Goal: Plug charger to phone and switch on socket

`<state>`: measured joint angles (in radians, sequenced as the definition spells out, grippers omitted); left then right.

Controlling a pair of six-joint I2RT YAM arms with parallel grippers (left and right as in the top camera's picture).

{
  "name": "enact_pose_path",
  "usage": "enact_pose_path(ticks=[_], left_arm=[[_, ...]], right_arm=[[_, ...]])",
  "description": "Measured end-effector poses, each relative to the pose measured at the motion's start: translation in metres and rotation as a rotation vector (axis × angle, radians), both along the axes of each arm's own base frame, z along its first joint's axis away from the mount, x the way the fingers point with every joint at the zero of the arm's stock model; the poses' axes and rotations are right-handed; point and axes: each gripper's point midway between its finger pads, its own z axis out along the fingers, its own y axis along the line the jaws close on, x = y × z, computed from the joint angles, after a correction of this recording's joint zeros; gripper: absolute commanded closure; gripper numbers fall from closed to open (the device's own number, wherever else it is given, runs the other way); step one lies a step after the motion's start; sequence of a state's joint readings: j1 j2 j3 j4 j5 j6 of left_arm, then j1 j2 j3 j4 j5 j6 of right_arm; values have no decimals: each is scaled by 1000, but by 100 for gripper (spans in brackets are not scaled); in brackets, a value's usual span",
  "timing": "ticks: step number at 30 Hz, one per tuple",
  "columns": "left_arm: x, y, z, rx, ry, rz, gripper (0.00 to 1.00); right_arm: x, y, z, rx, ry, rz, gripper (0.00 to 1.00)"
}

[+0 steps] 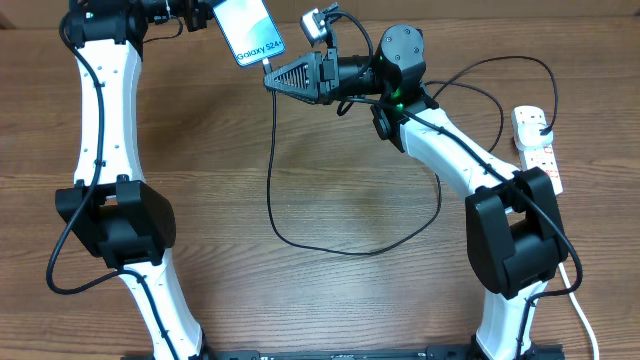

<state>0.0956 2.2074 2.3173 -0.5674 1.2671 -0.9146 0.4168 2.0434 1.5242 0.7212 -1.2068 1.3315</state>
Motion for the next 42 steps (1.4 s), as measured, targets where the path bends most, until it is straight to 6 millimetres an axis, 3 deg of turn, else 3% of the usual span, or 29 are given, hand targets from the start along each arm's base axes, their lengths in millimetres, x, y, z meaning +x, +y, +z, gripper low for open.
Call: enact_pose_path(ticks=[42], left_arm=[[0,-2,5,7,-71,-24,96]], right_arm=[[3,2,-10,-29,76,-11,96]])
